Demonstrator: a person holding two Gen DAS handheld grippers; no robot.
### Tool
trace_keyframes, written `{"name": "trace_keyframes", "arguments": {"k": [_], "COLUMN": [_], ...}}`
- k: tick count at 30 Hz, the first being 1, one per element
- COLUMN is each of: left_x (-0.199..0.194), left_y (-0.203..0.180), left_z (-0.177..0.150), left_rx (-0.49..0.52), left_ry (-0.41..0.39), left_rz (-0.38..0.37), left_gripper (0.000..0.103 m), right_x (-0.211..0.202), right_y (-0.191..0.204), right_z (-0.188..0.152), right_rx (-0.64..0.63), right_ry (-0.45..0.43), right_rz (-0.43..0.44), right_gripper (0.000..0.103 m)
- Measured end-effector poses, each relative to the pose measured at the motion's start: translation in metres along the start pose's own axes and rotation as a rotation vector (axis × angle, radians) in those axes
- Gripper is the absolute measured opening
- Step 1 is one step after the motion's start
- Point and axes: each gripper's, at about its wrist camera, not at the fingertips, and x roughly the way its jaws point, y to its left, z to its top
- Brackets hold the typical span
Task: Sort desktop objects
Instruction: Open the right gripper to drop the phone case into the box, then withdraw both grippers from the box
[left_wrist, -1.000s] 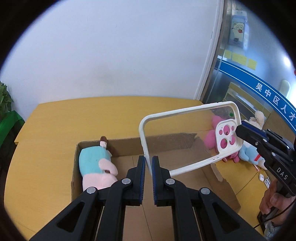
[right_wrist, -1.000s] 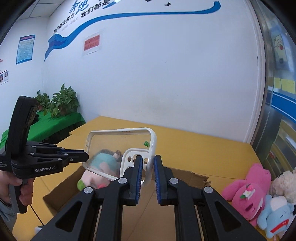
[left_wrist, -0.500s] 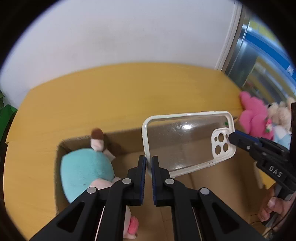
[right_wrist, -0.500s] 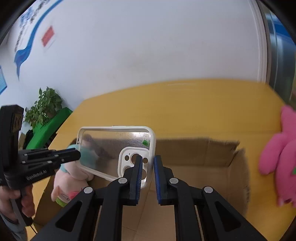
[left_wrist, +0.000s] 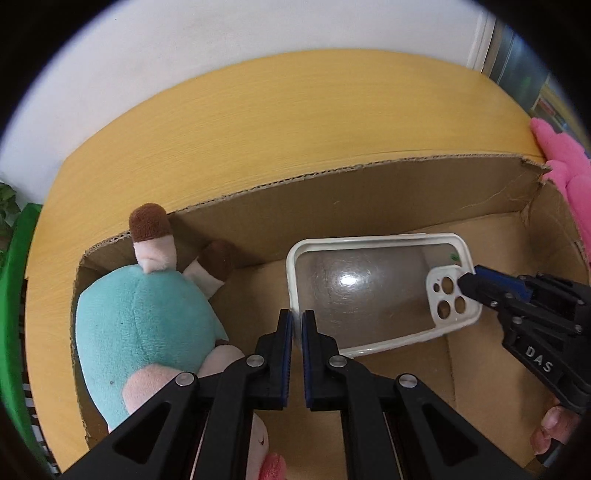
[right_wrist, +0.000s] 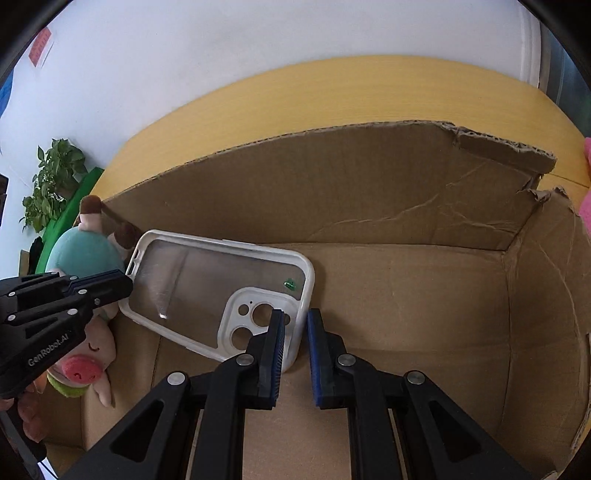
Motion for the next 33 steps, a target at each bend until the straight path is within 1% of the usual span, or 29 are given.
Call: {"name": "trace_keyframes", "arguments": {"k": [1, 3, 5, 7, 8, 10, 11, 12, 13, 14, 15, 16, 17, 18, 19, 20, 21, 23, 24, 26, 27, 29, 30, 33], "left_x": [0.000, -0.003, -0.013, -0.028, -0.038, -0.065, -0.080, -0.102, -0.119, -0.139, -0.159, -0.179, -0.198, -0.217, -0.232, -0.241, -0.251, -0.256, -0.260, -0.265, -0.266, -0.267, -0.266, -0.273], "left_y": [-0.001, -0.002, 0.002, 0.008, 0.013, 0.022, 0.026, 0.031, 0.033, 0.037, 0.037, 0.040, 0.043, 0.046, 0.046, 0.039, 0.034, 0.028, 0.025, 0.016, 0.012, 0.001, -0.001, -0.005], "left_z": [-0.001, -0.003, -0.007, -0.013, -0.017, -0.028, -0.035, -0.044, -0.053, -0.066, -0.078, -0.087, -0.106, -0.125, -0.142, -0.154, -0.176, -0.198, -0.215, -0.233, -0.244, -0.257, -0.264, -0.287], "left_rx": [-0.001, -0.007, -0.017, -0.034, -0.046, -0.067, -0.076, -0.089, -0.095, -0.098, -0.100, -0.105, -0.109, -0.111, -0.109, -0.099, -0.080, -0.061, -0.058, -0.052, -0.053, -0.057, -0.059, -0.076], "left_ry": [0.004, 0.006, -0.003, -0.031, -0.051, -0.104, -0.138, -0.186, -0.228, -0.276, -0.325, -0.379, -0.441, -0.510, -0.566, -0.603, -0.634, -0.648, -0.657, -0.685, -0.707, -0.746, -0.759, -0.753], "left_rz": [0.004, 0.003, 0.023, 0.040, 0.039, 0.018, 0.005, -0.011, -0.024, -0.037, -0.045, -0.047, -0.041, -0.019, 0.003, 0.010, 0.001, -0.024, -0.041, -0.048, -0.035, 0.001, 0.005, -0.010], "left_gripper": [0.005, 0.006, 0.006, 0.008, 0.009, 0.009, 0.009, 0.011, 0.017, 0.030, 0.039, 0.057, 0.070, 0.074, 0.080, 0.080, 0.080, 0.080, 0.080, 0.080, 0.080, 0.080, 0.080, 0.080], "right_x": [-0.001, -0.009, -0.022, -0.044, -0.060, -0.093, -0.108, -0.132, -0.145, -0.161, -0.184, -0.196, -0.209, -0.226, -0.237, -0.246, -0.257, -0.271, -0.279, -0.287, -0.290, -0.301, -0.304, -0.305], "right_y": [0.001, 0.002, 0.004, 0.008, 0.012, 0.021, 0.023, 0.030, 0.037, 0.046, 0.054, 0.060, 0.071, 0.081, 0.082, 0.086, 0.090, 0.090, 0.093, 0.092, 0.095, 0.096, 0.100, 0.105], "right_z": [0.000, 0.000, 0.001, -0.001, -0.004, -0.010, -0.014, -0.025, -0.031, -0.041, -0.060, -0.066, -0.079, -0.098, -0.107, -0.120, -0.135, -0.159, -0.173, -0.191, -0.201, -0.227, -0.240, -0.259], "right_rx": [-0.001, -0.003, 0.001, -0.008, -0.021, -0.044, -0.055, -0.077, -0.093, -0.111, -0.143, -0.166, -0.190, -0.219, -0.225, -0.219, -0.204, -0.192, -0.183, -0.170, -0.172, -0.200, -0.222, -0.213], "right_ry": [0.000, -0.021, -0.045, -0.089, -0.125, -0.185, -0.211, -0.256, -0.284, -0.319, -0.370, -0.398, -0.422, -0.452, -0.466, -0.479, -0.491, -0.509, -0.521, -0.528, -0.530, -0.547, -0.561, -0.564], "right_rz": [0.000, -0.001, 0.016, 0.017, 0.014, 0.012, 0.019, 0.032, 0.030, 0.014, -0.017, -0.033, -0.054, -0.067, -0.078, -0.097, -0.113, -0.109, -0.111, -0.146, -0.166, -0.171, -0.170, -0.194], "right_gripper": [0.014, 0.015, 0.023, 0.039, 0.043, 0.058, 0.064, 0.077, 0.091, 0.097, 0.103, 0.103, 0.103, 0.103, 0.103, 0.103, 0.103, 0.103, 0.103, 0.103, 0.103, 0.103, 0.103, 0.103]}}
